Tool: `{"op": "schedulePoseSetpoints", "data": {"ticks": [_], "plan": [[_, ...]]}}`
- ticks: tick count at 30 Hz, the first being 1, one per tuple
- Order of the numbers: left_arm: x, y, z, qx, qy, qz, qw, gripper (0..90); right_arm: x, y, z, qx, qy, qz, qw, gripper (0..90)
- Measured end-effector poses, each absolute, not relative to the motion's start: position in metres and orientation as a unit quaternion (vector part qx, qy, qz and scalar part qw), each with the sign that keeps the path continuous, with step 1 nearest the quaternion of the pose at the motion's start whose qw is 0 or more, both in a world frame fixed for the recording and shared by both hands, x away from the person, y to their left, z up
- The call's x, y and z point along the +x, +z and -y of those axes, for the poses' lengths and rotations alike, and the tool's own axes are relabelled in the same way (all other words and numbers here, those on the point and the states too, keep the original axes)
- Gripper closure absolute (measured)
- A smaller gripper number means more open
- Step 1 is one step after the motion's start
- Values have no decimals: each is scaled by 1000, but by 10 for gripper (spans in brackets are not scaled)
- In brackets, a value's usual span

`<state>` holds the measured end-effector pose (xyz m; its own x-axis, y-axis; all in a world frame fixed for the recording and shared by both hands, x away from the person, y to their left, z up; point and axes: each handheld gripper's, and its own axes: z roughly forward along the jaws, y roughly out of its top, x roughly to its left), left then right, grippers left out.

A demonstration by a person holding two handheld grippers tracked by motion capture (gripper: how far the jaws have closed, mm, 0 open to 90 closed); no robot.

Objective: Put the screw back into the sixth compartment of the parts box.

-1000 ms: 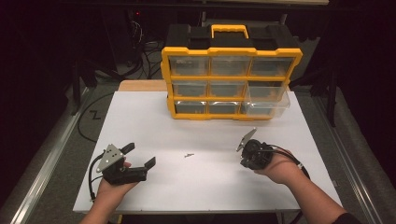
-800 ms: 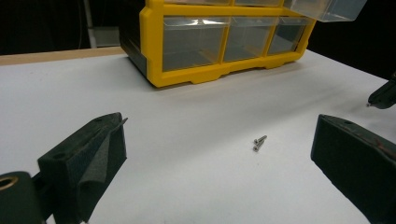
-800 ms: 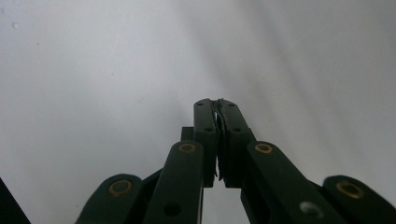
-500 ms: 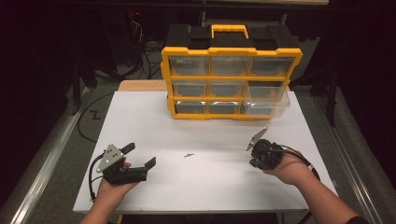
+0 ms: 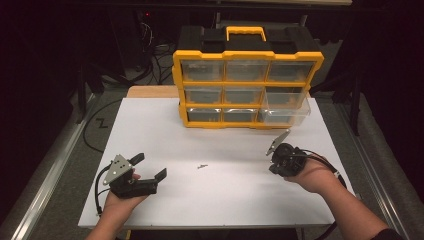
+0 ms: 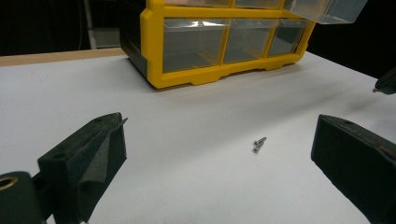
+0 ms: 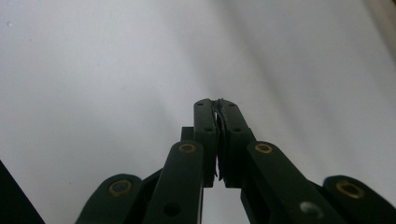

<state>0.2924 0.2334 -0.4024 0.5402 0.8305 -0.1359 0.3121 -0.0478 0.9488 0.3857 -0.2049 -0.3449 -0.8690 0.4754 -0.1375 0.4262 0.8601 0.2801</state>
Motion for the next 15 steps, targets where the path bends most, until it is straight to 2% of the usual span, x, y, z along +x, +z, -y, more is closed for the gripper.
{"op": "schedulePoseSetpoints", "data": {"ticks": [15], "plan": [[292, -402, -234, 683, 236, -419, 550, 38, 393, -319, 207, 239, 128, -957, 108, 898]]}}
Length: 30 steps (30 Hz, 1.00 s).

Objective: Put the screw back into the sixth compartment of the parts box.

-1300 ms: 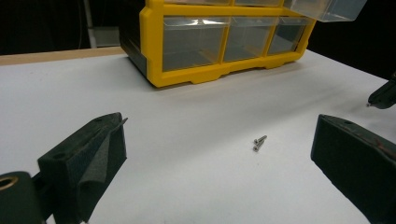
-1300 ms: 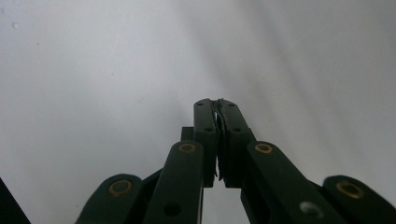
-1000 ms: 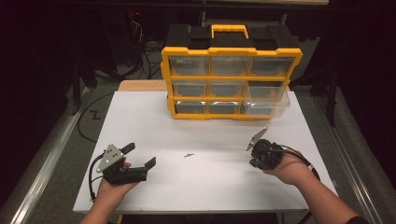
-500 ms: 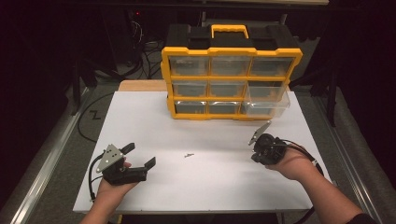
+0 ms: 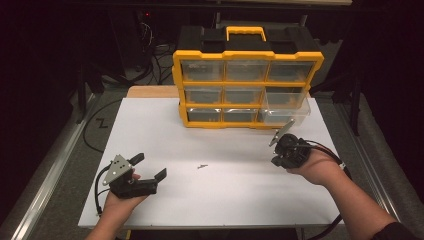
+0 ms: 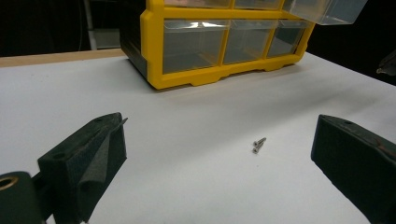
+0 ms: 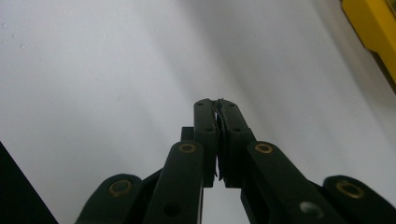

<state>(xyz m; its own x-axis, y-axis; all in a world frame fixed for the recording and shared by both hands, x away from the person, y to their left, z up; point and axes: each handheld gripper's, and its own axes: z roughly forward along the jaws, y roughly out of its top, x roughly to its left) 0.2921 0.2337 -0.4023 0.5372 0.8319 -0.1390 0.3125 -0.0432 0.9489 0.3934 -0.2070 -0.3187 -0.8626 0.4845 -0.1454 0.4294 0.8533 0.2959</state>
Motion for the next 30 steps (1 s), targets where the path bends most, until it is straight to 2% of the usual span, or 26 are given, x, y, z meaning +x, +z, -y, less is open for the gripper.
{"op": "schedulePoseSetpoints", "data": {"ticks": [30], "plan": [[292, -402, -234, 684, 232, -419, 550, 38, 404, -267, 206, 248, 126, -952, 131, 898]]}}
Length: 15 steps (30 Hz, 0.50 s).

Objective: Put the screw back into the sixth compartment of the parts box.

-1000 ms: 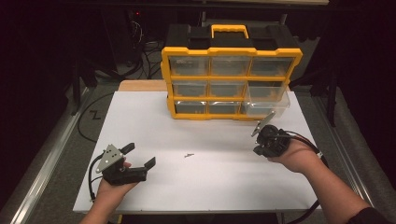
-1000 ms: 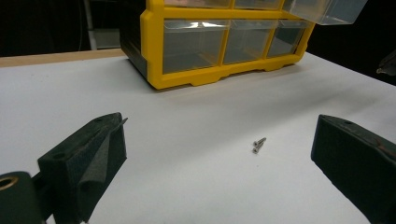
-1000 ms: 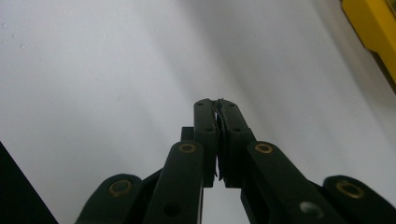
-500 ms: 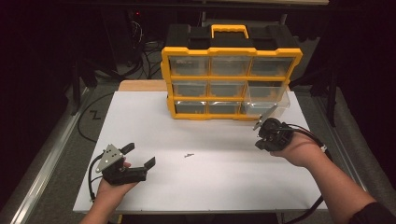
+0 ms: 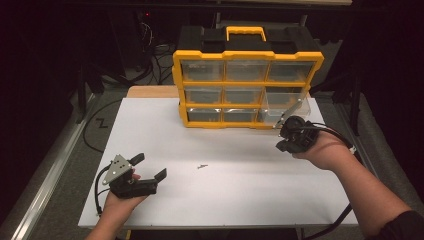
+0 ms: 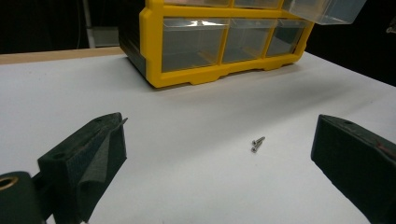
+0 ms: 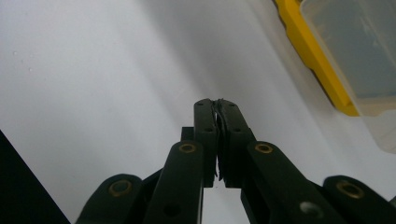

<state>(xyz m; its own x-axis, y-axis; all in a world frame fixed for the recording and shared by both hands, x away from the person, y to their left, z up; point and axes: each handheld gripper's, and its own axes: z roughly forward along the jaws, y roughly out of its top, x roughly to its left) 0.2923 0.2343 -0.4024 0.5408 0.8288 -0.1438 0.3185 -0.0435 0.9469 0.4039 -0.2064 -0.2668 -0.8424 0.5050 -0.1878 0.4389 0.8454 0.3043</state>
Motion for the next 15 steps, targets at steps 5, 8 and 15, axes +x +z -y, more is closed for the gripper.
{"op": "schedulePoseSetpoints", "data": {"ticks": [5, 8, 15], "plan": [[292, -402, -235, 682, 232, -420, 552, 38, 407, -257, 206, 249, 129, -950, 136, 899], [292, -402, -235, 681, 233, -420, 553, 38, 409, -253, 205, 249, 129, -950, 135, 898], [292, -403, -235, 681, 232, -420, 552, 39, 413, -248, 206, 251, 131, -950, 134, 898]]}}
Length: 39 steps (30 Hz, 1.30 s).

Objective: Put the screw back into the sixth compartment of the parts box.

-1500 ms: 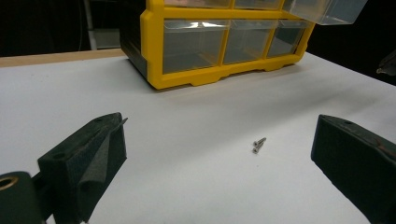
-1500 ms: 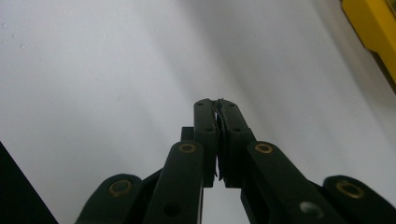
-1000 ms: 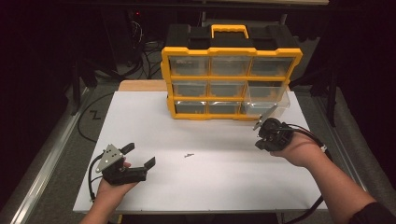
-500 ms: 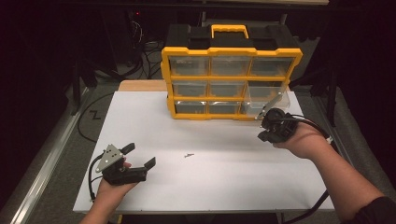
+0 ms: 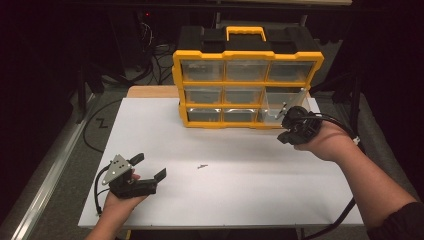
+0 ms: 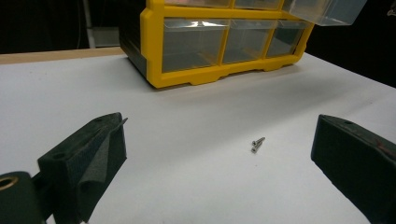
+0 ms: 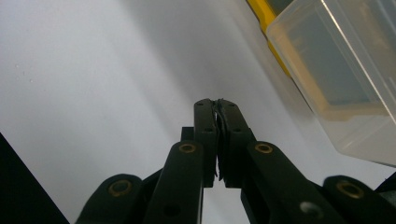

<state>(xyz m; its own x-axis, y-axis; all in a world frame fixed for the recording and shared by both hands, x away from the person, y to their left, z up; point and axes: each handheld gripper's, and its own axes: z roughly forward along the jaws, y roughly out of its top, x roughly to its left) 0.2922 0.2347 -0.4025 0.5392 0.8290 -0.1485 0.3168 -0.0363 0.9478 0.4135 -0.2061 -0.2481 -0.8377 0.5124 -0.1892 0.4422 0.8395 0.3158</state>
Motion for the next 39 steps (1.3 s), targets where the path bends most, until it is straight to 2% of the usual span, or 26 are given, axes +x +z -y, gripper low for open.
{"op": "schedulePoseSetpoints", "data": {"ticks": [39], "plan": [[292, -403, -237, 679, 231, -423, 554, 38, 440, -199, 193, 255, 136, -943, 166, 898]]}}
